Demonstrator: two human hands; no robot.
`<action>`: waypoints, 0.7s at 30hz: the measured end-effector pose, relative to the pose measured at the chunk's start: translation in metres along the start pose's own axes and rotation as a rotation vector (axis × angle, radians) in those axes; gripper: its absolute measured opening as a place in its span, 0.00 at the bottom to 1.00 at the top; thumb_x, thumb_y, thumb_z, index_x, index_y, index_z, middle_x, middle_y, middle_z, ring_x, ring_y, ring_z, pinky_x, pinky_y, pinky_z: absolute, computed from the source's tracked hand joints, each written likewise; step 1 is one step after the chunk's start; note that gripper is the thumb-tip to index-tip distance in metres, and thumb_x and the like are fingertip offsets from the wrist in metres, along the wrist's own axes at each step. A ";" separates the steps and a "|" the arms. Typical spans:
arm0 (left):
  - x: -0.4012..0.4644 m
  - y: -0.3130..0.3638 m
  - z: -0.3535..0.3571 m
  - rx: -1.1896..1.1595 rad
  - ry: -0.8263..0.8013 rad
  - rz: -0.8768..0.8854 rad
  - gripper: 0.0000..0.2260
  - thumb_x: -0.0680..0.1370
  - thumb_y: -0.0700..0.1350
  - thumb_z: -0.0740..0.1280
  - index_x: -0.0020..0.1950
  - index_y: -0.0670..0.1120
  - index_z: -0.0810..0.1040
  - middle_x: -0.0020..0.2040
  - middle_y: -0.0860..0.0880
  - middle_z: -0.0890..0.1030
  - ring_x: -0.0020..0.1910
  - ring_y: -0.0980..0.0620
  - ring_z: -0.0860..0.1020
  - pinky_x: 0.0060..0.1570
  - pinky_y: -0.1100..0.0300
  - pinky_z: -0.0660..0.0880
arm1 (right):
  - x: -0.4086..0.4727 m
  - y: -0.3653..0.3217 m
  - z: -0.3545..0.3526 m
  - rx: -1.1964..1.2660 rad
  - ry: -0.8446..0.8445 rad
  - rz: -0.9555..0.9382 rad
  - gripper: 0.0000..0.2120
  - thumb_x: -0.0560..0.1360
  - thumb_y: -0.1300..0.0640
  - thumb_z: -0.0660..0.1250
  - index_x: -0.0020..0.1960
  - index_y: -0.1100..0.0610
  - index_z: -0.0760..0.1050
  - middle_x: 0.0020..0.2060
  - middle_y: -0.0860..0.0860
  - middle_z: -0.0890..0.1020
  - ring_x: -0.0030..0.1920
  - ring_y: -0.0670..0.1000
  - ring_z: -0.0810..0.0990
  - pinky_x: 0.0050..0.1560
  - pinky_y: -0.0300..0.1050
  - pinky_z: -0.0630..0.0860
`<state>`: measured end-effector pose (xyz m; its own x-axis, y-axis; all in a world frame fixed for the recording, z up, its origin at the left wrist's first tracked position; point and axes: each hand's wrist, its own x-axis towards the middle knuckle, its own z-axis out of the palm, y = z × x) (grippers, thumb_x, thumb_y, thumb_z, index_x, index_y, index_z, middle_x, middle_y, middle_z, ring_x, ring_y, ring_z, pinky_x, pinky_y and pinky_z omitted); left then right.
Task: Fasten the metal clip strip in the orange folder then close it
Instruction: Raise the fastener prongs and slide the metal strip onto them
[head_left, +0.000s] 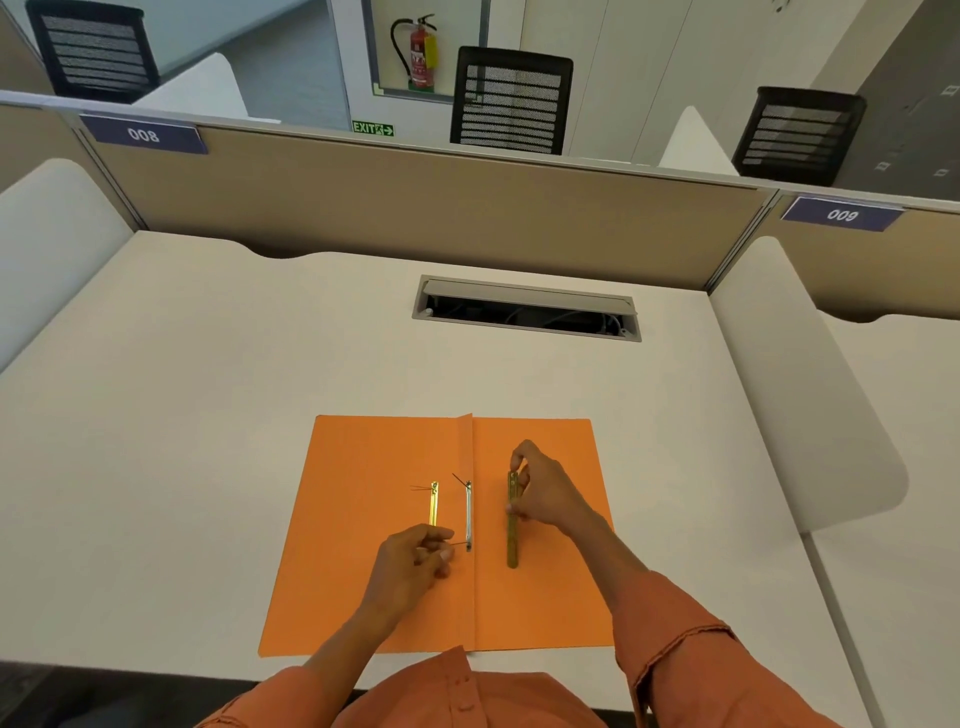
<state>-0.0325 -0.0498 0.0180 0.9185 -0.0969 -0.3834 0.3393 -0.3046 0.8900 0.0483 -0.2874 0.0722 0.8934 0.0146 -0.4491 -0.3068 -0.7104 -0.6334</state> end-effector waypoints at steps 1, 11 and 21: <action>0.000 0.001 0.000 -0.009 -0.001 0.006 0.07 0.79 0.38 0.72 0.55 0.46 0.85 0.44 0.43 0.86 0.40 0.44 0.86 0.37 0.60 0.81 | -0.003 0.000 -0.002 0.067 0.019 0.007 0.26 0.68 0.71 0.79 0.56 0.55 0.69 0.43 0.63 0.79 0.37 0.61 0.84 0.38 0.61 0.85; 0.001 0.015 0.009 -0.077 -0.024 0.030 0.07 0.78 0.33 0.72 0.49 0.43 0.88 0.37 0.46 0.87 0.33 0.53 0.83 0.33 0.59 0.80 | -0.015 -0.025 0.001 0.403 0.013 -0.038 0.22 0.71 0.71 0.77 0.58 0.56 0.73 0.44 0.56 0.79 0.38 0.55 0.83 0.41 0.55 0.85; 0.013 0.013 0.011 0.025 -0.059 0.083 0.09 0.78 0.33 0.72 0.53 0.43 0.89 0.43 0.43 0.89 0.35 0.52 0.85 0.36 0.55 0.84 | -0.017 -0.039 0.015 0.435 -0.031 -0.052 0.22 0.71 0.71 0.76 0.59 0.56 0.73 0.44 0.56 0.79 0.35 0.53 0.81 0.37 0.47 0.83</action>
<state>-0.0178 -0.0652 0.0219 0.9294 -0.1786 -0.3231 0.2565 -0.3170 0.9131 0.0402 -0.2494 0.0957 0.9031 0.0687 -0.4238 -0.3770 -0.3453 -0.8594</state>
